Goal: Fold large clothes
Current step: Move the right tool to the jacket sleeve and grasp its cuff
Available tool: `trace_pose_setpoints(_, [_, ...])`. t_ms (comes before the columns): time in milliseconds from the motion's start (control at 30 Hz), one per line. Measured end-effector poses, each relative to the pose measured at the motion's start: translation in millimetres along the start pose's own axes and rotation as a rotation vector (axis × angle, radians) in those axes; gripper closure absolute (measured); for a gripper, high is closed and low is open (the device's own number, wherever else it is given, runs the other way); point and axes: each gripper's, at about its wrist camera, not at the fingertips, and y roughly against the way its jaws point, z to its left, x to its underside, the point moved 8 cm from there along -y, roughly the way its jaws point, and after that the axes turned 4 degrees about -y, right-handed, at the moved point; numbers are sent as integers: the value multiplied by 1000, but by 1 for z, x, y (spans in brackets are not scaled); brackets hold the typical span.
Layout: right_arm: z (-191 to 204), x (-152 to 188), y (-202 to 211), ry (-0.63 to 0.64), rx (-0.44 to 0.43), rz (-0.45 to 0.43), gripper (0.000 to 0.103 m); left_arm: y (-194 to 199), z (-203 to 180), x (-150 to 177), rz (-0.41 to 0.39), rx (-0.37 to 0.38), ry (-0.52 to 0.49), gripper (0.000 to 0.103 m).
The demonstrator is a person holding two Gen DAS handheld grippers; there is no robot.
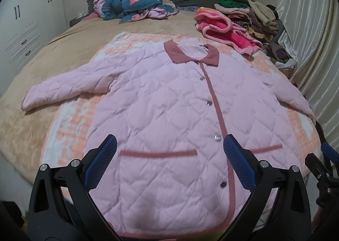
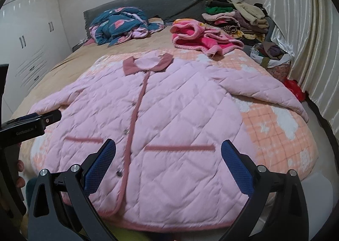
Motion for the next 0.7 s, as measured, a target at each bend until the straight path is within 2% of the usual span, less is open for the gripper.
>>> trace_pose_setpoints(333, [-53, -36, -50, -99, 59, 9, 4, -49, -35, -47, 8, 44, -29, 9])
trace_pose_setpoints(500, [-96, -59, -81, -170, 117, 8, 4, -82, -60, -67, 15, 80, -62, 9])
trace_pose_setpoints(700, [-152, -80, -111, -260, 179, 5, 4, -123, -79, -88, 40, 61, -84, 9])
